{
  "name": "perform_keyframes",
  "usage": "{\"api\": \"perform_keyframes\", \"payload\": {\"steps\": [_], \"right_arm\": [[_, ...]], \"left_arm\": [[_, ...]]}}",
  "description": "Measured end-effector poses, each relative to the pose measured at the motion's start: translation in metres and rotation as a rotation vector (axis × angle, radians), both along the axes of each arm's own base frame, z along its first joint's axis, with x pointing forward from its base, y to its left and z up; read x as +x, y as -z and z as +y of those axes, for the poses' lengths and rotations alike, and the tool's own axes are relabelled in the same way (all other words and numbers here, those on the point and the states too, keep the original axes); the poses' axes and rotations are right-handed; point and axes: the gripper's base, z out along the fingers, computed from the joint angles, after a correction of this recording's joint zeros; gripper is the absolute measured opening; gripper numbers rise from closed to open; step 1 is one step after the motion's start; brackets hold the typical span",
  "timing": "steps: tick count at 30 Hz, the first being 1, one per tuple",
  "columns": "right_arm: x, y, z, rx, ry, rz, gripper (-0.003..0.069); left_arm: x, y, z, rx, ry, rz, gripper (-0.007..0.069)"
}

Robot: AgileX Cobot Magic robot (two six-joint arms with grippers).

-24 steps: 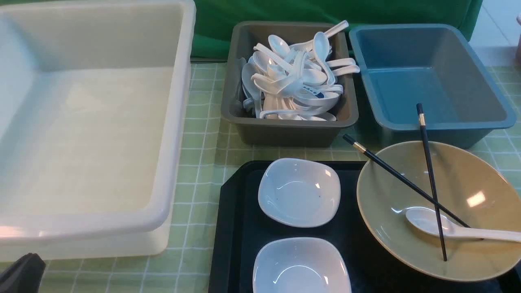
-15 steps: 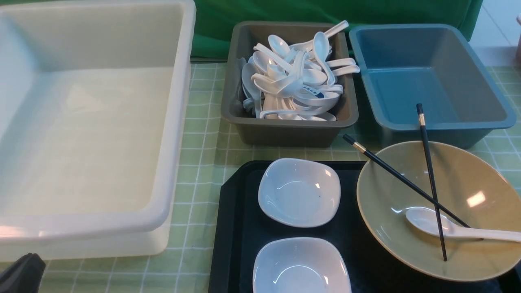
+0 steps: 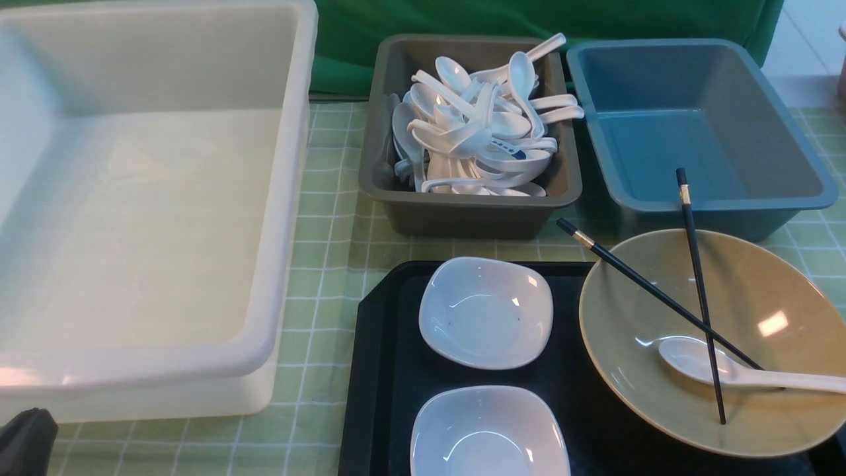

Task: On green table put chopsticks spoon bowls plates into blue grey white boxes.
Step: 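Move the grippers toward the tableware on the black tray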

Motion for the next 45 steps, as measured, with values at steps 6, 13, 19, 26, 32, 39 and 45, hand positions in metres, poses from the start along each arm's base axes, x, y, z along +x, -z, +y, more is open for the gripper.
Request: {"api": "perform_keyframes", "payload": {"steps": [6, 13, 19, 26, 32, 39, 45], "right_arm": [[0.000, 0.000, 0.000, 0.000, 0.000, 0.000, 0.0236], [0.000, 0.000, 0.000, 0.000, 0.000, 0.000, 0.0236], [0.005, -0.010, 0.003, 0.053, -0.022, -0.175, 0.0236], [0.006, -0.030, 0.007, 0.196, -0.060, -0.427, 0.0236], [0.003, -0.052, 0.013, 0.329, -0.143, -0.677, 0.0236], [-0.011, -0.136, 0.012, 0.382, -0.130, -0.768, 0.0236], [0.012, -0.220, 0.003, 0.399, -0.017, -0.593, 0.0236]], "left_arm": [[0.000, -0.001, -0.001, -0.013, 0.004, -0.010, -0.0001], [0.002, -0.012, -0.003, -0.029, 0.034, -0.132, -0.0001], [0.002, -0.027, -0.007, -0.135, 0.069, -0.301, -0.0001], [0.002, -0.028, -0.007, -0.231, 0.066, -0.314, -0.0001], [-0.001, -0.045, -0.011, -0.277, 0.120, -0.493, -0.0001], [-0.011, -0.092, -0.012, -0.337, 0.183, -0.738, -0.0001], [0.009, -0.178, -0.012, -0.329, 0.166, -0.697, -0.0001]]}}
